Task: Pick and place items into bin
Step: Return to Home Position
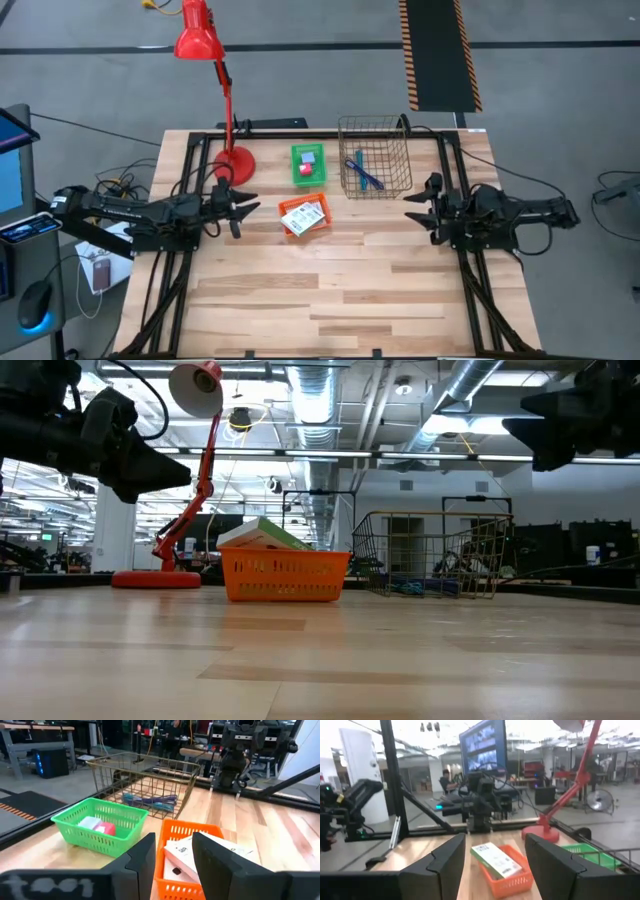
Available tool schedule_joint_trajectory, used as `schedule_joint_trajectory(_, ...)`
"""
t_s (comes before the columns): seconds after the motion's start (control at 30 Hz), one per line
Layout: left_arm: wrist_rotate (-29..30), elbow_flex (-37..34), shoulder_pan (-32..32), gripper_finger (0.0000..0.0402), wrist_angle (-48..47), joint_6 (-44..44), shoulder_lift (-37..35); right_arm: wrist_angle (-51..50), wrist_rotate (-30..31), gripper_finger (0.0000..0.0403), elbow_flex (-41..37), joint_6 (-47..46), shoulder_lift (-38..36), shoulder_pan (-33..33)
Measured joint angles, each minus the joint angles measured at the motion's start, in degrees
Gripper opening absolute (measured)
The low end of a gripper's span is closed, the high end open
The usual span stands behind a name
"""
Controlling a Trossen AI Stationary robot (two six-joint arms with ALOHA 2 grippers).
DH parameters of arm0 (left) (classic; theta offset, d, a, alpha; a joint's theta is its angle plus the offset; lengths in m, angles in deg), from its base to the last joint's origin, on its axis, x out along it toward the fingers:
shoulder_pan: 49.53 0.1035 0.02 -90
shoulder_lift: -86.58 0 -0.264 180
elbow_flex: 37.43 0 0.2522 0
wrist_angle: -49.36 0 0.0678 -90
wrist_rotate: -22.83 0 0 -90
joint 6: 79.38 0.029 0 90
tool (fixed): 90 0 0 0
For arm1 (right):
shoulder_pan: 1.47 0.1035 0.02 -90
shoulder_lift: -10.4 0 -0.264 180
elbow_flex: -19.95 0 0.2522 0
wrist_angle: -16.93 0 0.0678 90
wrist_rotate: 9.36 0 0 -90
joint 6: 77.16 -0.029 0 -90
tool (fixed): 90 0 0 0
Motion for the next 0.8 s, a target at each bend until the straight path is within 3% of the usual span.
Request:
schedule_joint_trajectory(0.1, 0.00, 0.00, 0.00, 0.0117, -1.26, -0.15, 0.00, 4.90, 0.32, 0.0198, -2.45, 0.47, 0.00, 0.00)
schedule_joint_trajectory(0.53, 0.02, -0.11, 0.00, 0.0117, -16.46, -0.24, 0.00, 4.83, 0.27, 0.0198, -2.51, -3.43, 0.15, 0.11)
schedule_joint_trajectory(0.8, -0.28, 0.39, -0.36, 0.0117, -17.91, -0.30, 0.11, 4.61, 0.25, 0.0198, -2.53, -3.42, 0.15, 0.11)
